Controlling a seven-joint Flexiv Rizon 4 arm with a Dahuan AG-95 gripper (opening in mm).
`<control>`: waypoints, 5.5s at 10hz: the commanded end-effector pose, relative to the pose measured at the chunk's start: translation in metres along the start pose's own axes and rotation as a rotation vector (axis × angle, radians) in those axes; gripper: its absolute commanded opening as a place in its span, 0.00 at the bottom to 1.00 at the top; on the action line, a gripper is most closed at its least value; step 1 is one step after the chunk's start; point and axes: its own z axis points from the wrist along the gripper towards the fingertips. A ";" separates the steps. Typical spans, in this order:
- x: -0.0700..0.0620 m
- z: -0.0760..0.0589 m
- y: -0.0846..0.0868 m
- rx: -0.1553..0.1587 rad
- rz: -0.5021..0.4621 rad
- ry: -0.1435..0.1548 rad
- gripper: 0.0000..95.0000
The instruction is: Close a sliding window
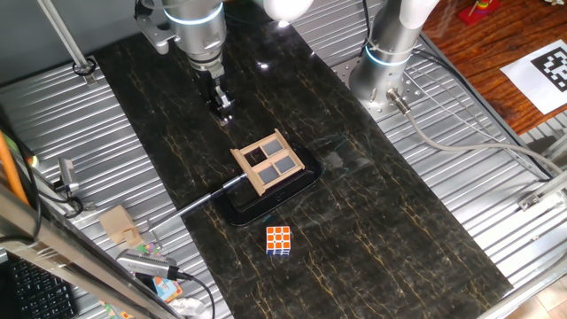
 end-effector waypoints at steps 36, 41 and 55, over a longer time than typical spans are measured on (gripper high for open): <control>0.005 0.001 0.002 -0.001 -0.016 0.006 0.00; 0.006 0.002 0.002 -0.001 -0.017 0.007 0.00; 0.030 0.034 0.053 -0.006 -0.246 0.131 0.00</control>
